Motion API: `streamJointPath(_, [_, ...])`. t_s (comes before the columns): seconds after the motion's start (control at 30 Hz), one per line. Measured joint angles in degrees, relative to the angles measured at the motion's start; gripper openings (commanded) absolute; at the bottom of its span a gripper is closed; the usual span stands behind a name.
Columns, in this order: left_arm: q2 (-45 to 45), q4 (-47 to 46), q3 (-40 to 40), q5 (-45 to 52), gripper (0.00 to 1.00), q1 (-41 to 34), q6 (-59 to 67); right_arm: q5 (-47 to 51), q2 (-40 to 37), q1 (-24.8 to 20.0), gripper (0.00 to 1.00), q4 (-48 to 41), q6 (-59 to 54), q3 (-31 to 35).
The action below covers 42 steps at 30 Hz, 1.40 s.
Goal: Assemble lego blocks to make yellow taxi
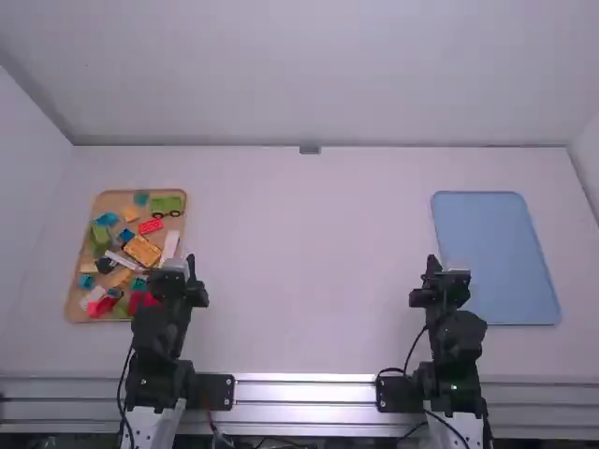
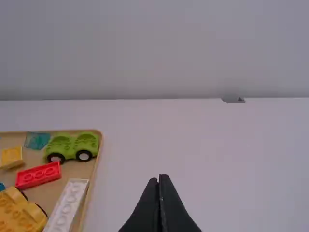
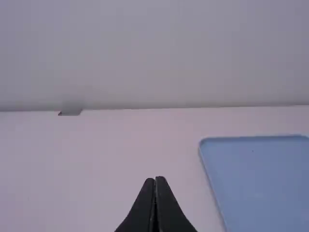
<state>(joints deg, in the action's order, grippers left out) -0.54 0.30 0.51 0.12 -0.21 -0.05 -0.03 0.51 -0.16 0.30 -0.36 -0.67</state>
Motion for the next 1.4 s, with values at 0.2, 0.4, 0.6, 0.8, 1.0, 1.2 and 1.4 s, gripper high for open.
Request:
streamJointPath(0.2, [-0.07,0.11,0.00,0.02,0.02,-0.02,0.02,-0.22,0.28,0.00,0.02,0.07,-0.07,0.00])
streamJointPath(0.4, [-1.68,-0.13,0.20,0.00,0.06,-0.02,-0.09,-1.16,3.50,0.35,0.06,-1.14,-0.74,-1.16])
streamJointPath(0.6, [-5.92,-2.60,4.35,0.00,0.14,0.00,-0.28,-2.73,11.32,1.88,0.14,-2.99,-2.51,-8.74])
streamJointPath(0.8, [-10.80,-4.37,9.92,-0.35,0.23,-0.02,-0.94,-4.92,21.68,3.91,0.23,-5.22,-5.03,-18.95])
streamJointPath(1.0, [-17.22,-7.21,16.35,-0.85,0.34,-0.13,-3.04,-8.02,34.62,6.86,0.34,-8.20,-8.79,-30.64])
streamJointPath(1.2, [-24.26,-10.25,23.50,-3.32,0.46,-0.11,-6.58,-11.54,48.85,10.43,0.46,-11.10,-12.87,-44.09])
streamJointPath(1.4, [-31.23,-13.22,29.97,-6.32,0.57,0.11,-9.25,-14.91,61.81,14.14,0.57,-13.22,-16.79,-56.39])
